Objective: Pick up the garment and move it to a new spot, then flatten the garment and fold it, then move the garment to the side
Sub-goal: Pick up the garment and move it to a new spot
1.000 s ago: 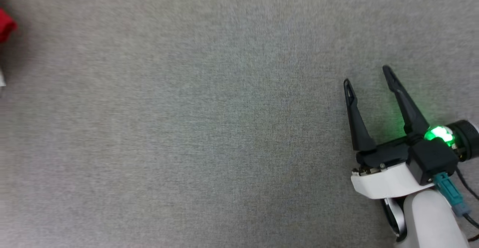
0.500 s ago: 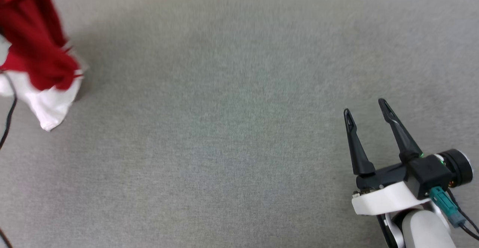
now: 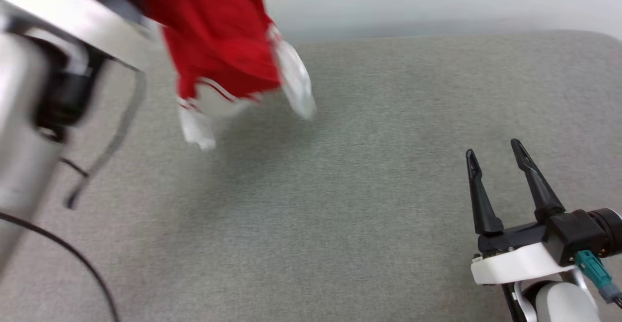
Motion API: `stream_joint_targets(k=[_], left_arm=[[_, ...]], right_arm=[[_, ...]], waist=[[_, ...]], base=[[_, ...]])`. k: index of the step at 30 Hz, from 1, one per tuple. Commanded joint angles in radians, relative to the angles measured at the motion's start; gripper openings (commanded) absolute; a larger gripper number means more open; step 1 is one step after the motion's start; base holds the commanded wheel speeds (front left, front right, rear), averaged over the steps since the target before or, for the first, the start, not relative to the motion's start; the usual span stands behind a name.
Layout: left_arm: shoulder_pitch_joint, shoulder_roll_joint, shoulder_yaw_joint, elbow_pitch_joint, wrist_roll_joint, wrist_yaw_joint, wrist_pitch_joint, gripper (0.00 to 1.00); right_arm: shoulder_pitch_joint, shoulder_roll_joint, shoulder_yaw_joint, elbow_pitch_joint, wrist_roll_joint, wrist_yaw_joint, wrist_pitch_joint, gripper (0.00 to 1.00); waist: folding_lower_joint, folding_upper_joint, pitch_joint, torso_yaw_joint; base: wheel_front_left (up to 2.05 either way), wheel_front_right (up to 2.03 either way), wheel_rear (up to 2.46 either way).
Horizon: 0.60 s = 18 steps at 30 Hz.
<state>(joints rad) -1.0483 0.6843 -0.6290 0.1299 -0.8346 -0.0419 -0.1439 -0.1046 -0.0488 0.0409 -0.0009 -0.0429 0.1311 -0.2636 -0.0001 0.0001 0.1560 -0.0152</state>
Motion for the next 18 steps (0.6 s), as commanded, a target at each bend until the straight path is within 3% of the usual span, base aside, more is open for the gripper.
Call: stream_joint_targets(k=[1, 8, 14, 18], left_arm=[[0.029, -0.025, -0.024, -0.018, 0.018, 0.013, -0.003, 0.0], [0.192, -0.178, -0.242, -0.091, 0.121, 0.078, 0.016, 0.0], [0.353, -0.305, -0.454, -0.019, 0.177, 0.064, 0.032, 0.0], [0.428, -0.385, -0.537, 0.065, 0.175, 0.046, 0.022, 0.0]], right_arm=[[0.006, -0.003, -0.004, -0.004, 0.005, -0.001, -0.002, 1.0], [0.0, -0.003, -0.032, -0.018, 0.013, -0.001, -0.002, 1.0], [-0.008, -0.003, -0.052, -0.024, 0.02, -0.001, -0.002, 1.0], [-0.002, -0.003, -0.054, -0.024, 0.021, -0.001, -0.002, 1.0]], waist=[[0.0001, -0.0001, 0.0, -0.02], [0.0001, -0.0001, 0.013, -0.088], [0.0001, -0.0001, 0.024, -0.131], [0.0001, -0.0001, 0.027, -0.139]], base=[[0.0, 0.0, 0.0], [0.0, 0.0, 0.0], [0.0, 0.0, 0.0], [0.0, 0.0, 0.0]])
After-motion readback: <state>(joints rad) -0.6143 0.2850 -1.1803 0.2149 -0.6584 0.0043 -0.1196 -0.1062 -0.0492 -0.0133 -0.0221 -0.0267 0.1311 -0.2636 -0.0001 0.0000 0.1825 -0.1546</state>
